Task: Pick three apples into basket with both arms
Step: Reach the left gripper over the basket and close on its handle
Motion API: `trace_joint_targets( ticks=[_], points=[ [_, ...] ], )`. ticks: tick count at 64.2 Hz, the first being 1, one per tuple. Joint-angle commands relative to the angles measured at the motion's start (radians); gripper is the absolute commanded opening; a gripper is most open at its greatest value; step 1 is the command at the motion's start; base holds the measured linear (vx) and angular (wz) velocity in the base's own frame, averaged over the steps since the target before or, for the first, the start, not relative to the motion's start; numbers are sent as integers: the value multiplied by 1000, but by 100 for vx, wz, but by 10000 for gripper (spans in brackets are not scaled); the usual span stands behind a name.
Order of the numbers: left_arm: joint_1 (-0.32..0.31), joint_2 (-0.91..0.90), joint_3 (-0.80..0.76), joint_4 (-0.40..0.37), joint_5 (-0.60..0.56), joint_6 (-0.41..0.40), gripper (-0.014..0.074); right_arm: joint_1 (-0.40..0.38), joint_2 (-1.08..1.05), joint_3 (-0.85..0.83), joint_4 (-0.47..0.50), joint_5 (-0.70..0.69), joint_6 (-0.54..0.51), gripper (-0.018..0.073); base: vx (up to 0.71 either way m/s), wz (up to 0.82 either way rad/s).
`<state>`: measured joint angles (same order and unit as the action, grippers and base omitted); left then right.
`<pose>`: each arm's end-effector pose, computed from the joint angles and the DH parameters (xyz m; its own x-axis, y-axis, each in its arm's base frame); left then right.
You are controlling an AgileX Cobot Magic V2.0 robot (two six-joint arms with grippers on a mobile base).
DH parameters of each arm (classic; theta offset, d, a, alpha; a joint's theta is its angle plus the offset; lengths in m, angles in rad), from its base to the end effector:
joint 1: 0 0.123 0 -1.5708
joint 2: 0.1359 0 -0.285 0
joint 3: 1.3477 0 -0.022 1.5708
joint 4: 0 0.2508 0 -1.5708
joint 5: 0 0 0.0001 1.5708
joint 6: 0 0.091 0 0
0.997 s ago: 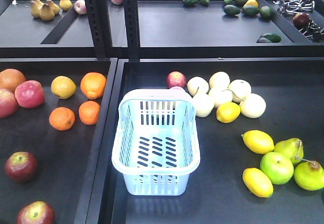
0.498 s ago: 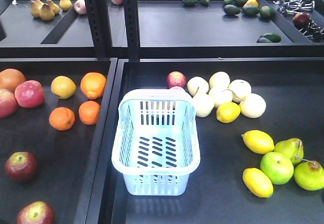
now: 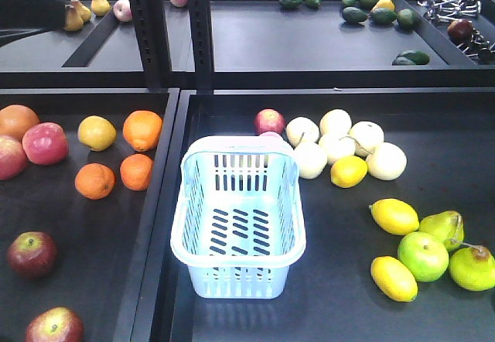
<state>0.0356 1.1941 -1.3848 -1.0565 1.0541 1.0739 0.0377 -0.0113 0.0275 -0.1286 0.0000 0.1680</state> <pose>0.2233 -0.0610 0.4646 -0.1648 0.2217 -0.9611 0.7679 0.6403 0.0160 0.0566 0.0021 0.2045 0.0693 0.0420 -0.9967 -0.0405 0.9984 0.0393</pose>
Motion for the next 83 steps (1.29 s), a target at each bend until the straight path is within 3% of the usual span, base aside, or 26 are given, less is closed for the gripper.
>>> trace_joint_targets(
  ticks=[1, 7, 12, 25, 40, 53, 83],
  points=[
    [-47, 45, -78, -18, -20, 4, 374, -6, -13, 14, -9, -76, -8, -4, 0, 0],
    [-102, 101, -101, -7, -23, 3, 478, -6, -13, 14, -9, -76, -8, -4, 0, 0],
    [-164, 149, -115, 64, -35, 3, 533, -6, -13, 14, -9, -76, -8, -4, 0, 0],
    [-306, 269, -118, 251, -144, 28, 545, -6, -13, 14, -9, -76, -8, -4, 0, 0],
    [-427, 390, -118, 298, -320, 145, 544, -6, -13, 14, -9, -76, -8, -4, 0, 0],
    [-454, 481, -118, 374, -402, 152, 544, -6, -13, 14, -9, -76, -8, -4, 0, 0],
    [-454, 572, -118, 395, -445, 152, 544, -6, -13, 14, -9, -76, -8, -4, 0, 0]
  ],
)
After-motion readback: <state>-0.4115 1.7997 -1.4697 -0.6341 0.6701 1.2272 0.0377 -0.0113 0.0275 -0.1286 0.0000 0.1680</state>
